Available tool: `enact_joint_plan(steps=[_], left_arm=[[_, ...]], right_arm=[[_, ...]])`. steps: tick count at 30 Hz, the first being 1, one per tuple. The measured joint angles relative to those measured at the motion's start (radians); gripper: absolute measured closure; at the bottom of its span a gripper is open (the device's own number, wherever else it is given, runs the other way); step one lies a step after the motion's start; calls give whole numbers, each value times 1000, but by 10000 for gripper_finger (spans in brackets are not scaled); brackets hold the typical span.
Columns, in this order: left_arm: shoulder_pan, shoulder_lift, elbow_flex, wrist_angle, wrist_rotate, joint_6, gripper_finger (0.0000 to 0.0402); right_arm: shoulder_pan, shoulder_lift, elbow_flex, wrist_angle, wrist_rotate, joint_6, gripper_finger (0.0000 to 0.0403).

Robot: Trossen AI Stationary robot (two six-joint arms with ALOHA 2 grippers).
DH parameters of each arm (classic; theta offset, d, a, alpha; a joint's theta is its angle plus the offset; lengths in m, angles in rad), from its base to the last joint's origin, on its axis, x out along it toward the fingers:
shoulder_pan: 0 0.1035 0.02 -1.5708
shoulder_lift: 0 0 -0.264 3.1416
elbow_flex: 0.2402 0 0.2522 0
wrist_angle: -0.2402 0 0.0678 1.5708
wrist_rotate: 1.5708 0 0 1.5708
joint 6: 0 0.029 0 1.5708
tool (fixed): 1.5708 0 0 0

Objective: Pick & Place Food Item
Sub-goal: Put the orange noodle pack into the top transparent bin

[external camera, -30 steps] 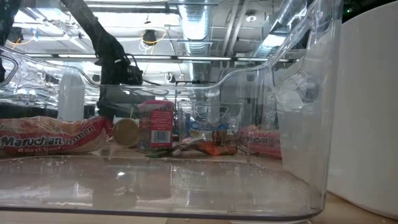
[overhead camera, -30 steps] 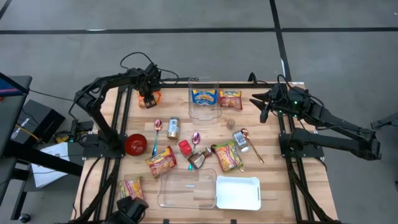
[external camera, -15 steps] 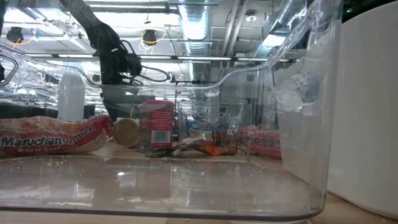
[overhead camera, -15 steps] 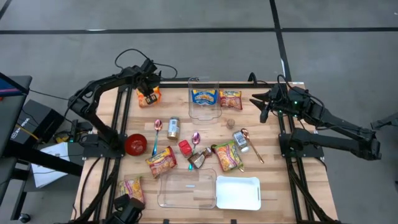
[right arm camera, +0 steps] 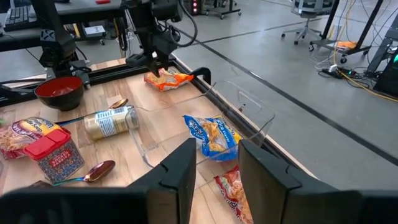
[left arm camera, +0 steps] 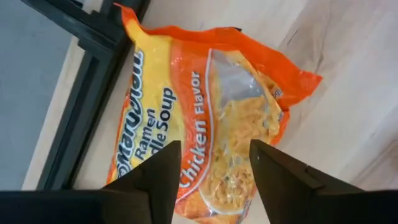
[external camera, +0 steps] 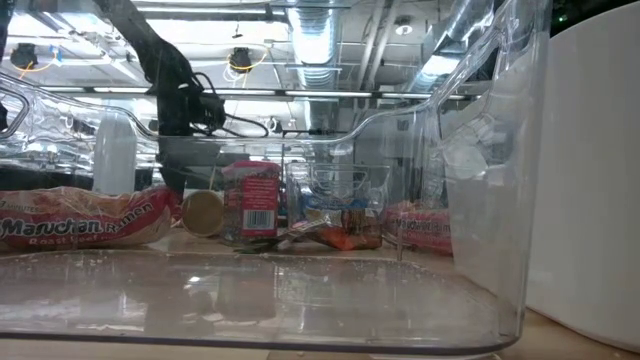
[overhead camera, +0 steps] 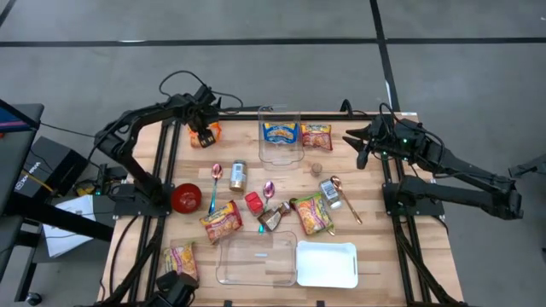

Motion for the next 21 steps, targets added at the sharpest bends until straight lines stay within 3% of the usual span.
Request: enact_joint_plan(steps=[21], left_arm=[[21,28,-29,59,7,-14,283]], right_arm=[[0,-1,0,-8,0,-2,289]])
